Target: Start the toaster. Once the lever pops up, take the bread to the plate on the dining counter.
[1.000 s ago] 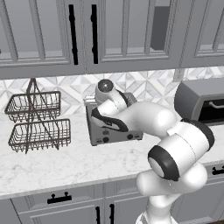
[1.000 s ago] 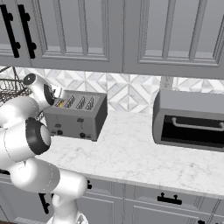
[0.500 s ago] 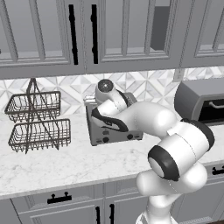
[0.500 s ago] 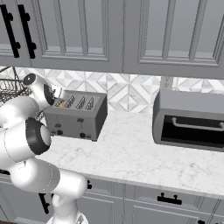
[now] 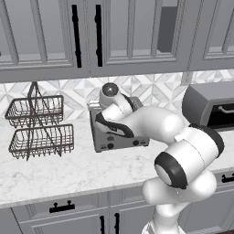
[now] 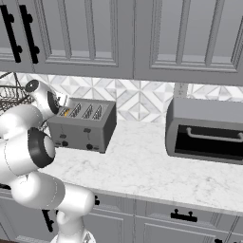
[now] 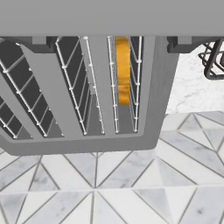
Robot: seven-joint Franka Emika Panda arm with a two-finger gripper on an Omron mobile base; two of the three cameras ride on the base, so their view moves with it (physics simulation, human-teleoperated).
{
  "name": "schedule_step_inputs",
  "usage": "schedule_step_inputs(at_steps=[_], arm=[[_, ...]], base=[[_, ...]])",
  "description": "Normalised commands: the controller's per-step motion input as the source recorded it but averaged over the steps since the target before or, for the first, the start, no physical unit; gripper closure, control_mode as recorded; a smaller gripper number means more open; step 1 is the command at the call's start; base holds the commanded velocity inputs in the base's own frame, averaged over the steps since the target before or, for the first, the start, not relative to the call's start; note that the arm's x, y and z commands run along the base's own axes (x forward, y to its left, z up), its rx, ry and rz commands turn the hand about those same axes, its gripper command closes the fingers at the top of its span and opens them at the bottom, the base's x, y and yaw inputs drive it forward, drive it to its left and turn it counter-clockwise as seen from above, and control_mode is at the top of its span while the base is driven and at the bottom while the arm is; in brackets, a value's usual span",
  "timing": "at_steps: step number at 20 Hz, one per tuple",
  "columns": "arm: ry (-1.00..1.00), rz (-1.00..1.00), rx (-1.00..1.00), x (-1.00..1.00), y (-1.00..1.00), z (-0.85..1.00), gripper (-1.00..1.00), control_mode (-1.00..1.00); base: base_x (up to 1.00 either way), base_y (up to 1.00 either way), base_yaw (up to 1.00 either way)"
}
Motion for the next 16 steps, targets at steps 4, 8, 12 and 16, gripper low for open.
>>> schedule_step_inputs(at_steps=[4,8,12,16], arm=[[0.00,0.00,0.00,0.00,0.00,0.00,-1.00,-1.00],[0.00,0.00,0.00,0.00,0.00,0.00,-1.00,-1.00],[0.00,0.00,0.00,0.00,0.00,0.00,-1.00,-1.00],[0.00,0.00,0.00,0.00,0.00,0.00,-1.00,-1.00]], base=[[0.00,0.00,0.00],[0.00,0.00,0.00],[0.00,0.00,0.00],[0.00,0.00,0.00]])
